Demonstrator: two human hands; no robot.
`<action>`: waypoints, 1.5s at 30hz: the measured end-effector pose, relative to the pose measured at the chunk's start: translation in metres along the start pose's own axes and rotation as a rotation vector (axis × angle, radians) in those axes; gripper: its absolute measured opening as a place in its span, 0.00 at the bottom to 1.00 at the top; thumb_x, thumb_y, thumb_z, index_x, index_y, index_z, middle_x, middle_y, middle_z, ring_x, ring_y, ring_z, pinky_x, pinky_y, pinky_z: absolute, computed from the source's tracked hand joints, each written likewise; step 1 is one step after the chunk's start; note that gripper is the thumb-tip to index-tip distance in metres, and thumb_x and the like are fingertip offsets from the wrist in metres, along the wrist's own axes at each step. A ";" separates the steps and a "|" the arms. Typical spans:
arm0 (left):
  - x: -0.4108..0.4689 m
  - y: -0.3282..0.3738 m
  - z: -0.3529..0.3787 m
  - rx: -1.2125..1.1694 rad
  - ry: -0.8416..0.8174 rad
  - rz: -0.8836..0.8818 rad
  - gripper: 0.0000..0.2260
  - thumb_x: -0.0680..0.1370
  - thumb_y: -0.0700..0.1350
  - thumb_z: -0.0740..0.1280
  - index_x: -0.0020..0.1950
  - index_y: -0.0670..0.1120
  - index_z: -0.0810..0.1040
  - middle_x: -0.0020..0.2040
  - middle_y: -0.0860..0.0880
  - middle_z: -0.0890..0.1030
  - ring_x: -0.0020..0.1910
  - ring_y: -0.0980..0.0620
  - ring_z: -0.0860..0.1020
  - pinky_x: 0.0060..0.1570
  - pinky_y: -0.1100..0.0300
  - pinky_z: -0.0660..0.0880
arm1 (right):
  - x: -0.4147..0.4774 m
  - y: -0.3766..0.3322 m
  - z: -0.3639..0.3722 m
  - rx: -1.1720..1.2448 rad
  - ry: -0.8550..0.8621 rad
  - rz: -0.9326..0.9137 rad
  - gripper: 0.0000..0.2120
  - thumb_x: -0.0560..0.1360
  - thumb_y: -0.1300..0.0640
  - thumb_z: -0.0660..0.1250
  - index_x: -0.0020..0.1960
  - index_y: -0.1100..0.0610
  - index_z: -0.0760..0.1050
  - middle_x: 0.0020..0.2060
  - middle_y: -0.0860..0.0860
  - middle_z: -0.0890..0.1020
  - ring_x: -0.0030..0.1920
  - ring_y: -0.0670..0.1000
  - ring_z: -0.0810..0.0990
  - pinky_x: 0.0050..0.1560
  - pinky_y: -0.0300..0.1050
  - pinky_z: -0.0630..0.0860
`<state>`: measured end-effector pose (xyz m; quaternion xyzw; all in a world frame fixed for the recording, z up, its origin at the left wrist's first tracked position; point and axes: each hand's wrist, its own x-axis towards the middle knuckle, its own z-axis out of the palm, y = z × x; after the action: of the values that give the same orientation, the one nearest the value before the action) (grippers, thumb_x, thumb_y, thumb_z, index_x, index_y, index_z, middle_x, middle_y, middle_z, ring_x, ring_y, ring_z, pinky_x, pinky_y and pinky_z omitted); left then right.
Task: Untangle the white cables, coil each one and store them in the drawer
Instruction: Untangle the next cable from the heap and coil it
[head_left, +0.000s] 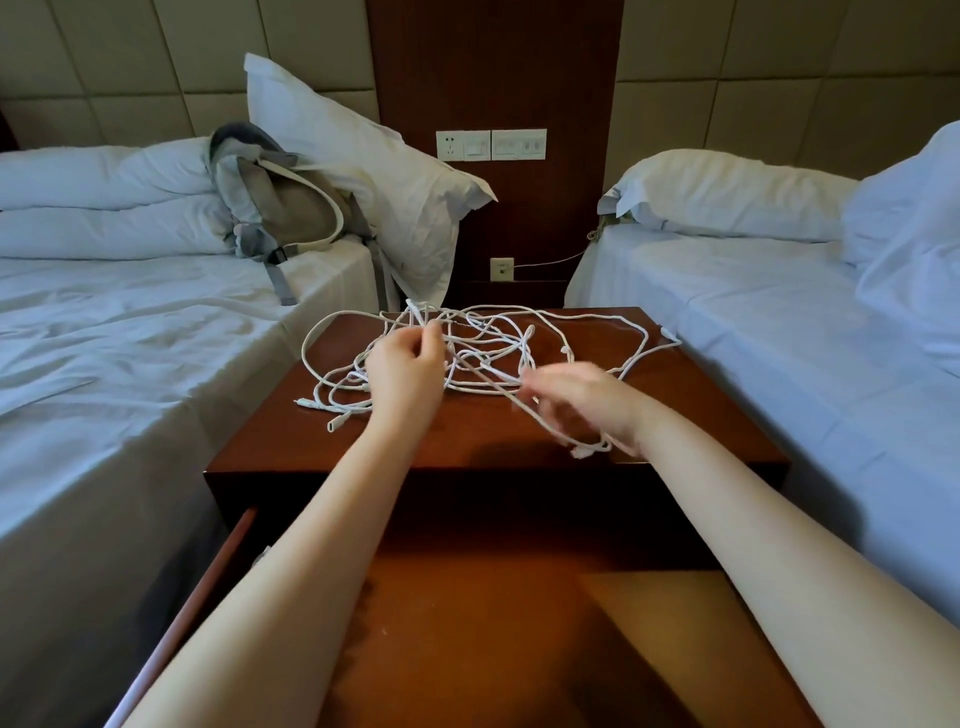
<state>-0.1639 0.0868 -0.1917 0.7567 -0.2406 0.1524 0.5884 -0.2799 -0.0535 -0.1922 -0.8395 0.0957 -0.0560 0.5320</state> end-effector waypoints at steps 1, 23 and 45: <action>0.004 -0.006 -0.002 0.004 0.036 -0.024 0.18 0.80 0.43 0.60 0.32 0.36 0.74 0.25 0.47 0.66 0.26 0.54 0.63 0.25 0.66 0.60 | -0.002 0.004 -0.002 -0.016 -0.076 0.006 0.16 0.78 0.47 0.62 0.36 0.52 0.78 0.25 0.49 0.72 0.27 0.48 0.71 0.48 0.45 0.74; -0.047 0.006 0.048 0.081 -0.583 0.307 0.10 0.75 0.47 0.69 0.55 0.46 0.78 0.37 0.54 0.76 0.34 0.61 0.73 0.37 0.70 0.69 | -0.002 0.006 -0.013 0.123 0.561 -0.124 0.16 0.81 0.54 0.58 0.38 0.57 0.76 0.25 0.49 0.76 0.26 0.41 0.73 0.35 0.36 0.68; 0.021 0.024 0.045 -0.203 -0.213 0.107 0.13 0.80 0.44 0.61 0.38 0.44 0.78 0.21 0.56 0.66 0.20 0.59 0.63 0.24 0.65 0.58 | 0.032 0.009 -0.021 0.038 0.445 -0.175 0.09 0.78 0.60 0.61 0.52 0.52 0.78 0.38 0.48 0.78 0.35 0.44 0.73 0.37 0.36 0.68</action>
<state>-0.1616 0.0348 -0.1734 0.6913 -0.3557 0.0774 0.6241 -0.2541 -0.0828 -0.1917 -0.8013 0.1364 -0.2874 0.5067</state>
